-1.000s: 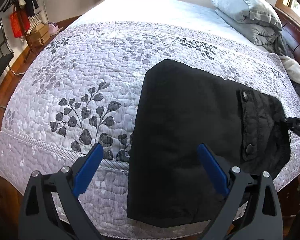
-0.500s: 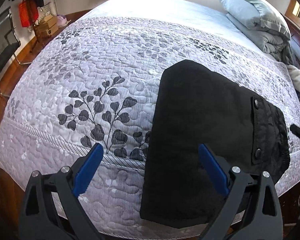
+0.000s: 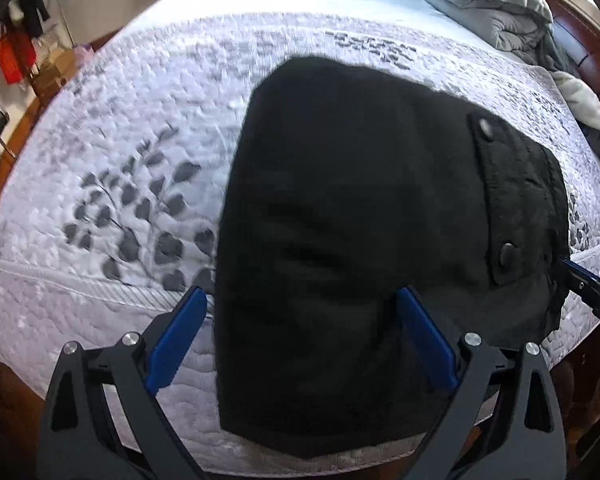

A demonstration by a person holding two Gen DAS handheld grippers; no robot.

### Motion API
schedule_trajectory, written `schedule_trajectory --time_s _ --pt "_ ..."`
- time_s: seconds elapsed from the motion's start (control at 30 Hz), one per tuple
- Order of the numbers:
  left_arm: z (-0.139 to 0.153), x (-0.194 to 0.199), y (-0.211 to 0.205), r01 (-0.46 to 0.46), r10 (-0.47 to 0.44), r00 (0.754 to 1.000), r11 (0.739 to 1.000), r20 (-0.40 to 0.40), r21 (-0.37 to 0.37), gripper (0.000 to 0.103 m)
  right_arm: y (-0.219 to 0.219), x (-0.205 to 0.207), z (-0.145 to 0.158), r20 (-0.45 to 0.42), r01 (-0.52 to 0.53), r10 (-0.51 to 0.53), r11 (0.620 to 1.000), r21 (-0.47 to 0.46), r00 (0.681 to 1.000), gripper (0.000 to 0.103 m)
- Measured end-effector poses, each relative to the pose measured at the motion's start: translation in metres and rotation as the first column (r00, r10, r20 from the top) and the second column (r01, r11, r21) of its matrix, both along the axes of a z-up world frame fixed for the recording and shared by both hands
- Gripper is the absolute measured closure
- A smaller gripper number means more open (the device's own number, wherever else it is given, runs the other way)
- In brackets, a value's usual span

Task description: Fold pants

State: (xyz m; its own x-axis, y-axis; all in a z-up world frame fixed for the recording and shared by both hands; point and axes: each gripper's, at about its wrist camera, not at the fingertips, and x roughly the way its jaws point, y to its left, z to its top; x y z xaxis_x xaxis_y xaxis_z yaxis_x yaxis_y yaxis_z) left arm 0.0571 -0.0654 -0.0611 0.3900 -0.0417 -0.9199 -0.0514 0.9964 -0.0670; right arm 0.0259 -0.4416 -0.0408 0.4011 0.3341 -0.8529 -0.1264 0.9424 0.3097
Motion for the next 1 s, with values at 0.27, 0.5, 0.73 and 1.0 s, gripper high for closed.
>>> schedule_trajectory --time_s 0.27,0.5,0.73,1.0 --pt "0.017 0.004 0.003 -0.009 0.009 1.000 1.000 0.028 -0.024 0.006 -0.004 0.004 0.021 0.029 0.012 -0.013 0.999 0.034 0.999 0.073" --pt "0.008 0.020 -0.008 0.030 -0.030 0.999 0.999 0.010 -0.016 0.006 0.002 0.019 0.017 0.020 0.018 -0.018 1.000 -0.005 1.000 0.073" --pt "-0.002 0.031 -0.004 0.024 -0.025 0.999 0.999 -0.034 -0.042 0.003 -0.003 0.024 0.007 -0.003 0.025 -0.025 0.999 0.025 1.000 0.072" --pt "0.019 0.049 -0.006 0.022 -0.022 1.000 0.999 0.018 -0.038 0.003 -0.002 0.051 0.028 0.042 0.037 -0.038 0.999 0.034 0.998 0.063"
